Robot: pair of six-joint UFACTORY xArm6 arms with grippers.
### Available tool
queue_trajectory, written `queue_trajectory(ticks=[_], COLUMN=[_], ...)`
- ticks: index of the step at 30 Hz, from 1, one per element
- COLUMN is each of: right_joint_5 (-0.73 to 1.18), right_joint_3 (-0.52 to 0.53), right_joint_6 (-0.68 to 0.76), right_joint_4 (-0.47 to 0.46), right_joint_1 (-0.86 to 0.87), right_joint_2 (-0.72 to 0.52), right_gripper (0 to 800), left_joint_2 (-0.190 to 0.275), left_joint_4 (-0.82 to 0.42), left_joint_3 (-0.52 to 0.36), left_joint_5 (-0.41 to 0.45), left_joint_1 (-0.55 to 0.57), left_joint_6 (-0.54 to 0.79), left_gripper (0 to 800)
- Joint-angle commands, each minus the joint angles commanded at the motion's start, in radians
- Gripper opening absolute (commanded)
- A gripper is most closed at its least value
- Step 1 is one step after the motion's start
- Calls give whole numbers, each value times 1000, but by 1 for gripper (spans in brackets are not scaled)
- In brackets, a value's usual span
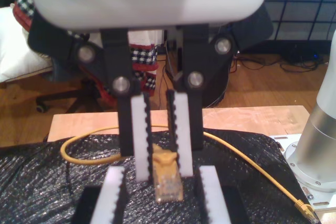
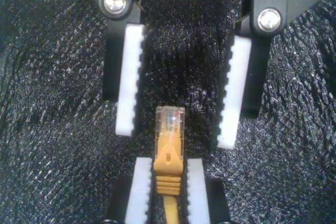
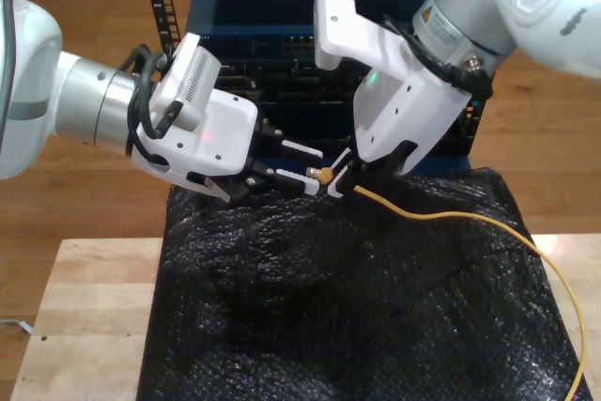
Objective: Grab the cable and plug it in
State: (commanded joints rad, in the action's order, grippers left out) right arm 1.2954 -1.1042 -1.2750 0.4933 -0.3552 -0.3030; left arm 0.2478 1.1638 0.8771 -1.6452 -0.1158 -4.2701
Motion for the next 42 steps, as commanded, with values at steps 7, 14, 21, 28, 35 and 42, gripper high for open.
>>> queue_trajectory(ticks=[7,14,21,28,35,42], right_joint_5=[0,0,0,0,0,0], right_joint_3=[0,0,0,0,2,5], right_joint_6=[0,-2,-2,-2,-2,-2], right_joint_4=[0,0,0,0,0,0], right_joint_1=[2,2,2,0,0,0], right_joint_2=[0,0,0,0,2,2], right_gripper=[10,10,10,10,10,10], left_joint_2=[0,0,0,0,0,0], left_joint_4=[0,0,2,2,2,2], left_joint_3=[-2,-5,-6,-6,-6,-6], left_joint_5=[5,5,6,6,5,0], left_joint_1=[0,0,0,-2,-2,-2], left_joint_6=[0,0,2,0,2,2], left_gripper=[268,244,214,211,213,213])
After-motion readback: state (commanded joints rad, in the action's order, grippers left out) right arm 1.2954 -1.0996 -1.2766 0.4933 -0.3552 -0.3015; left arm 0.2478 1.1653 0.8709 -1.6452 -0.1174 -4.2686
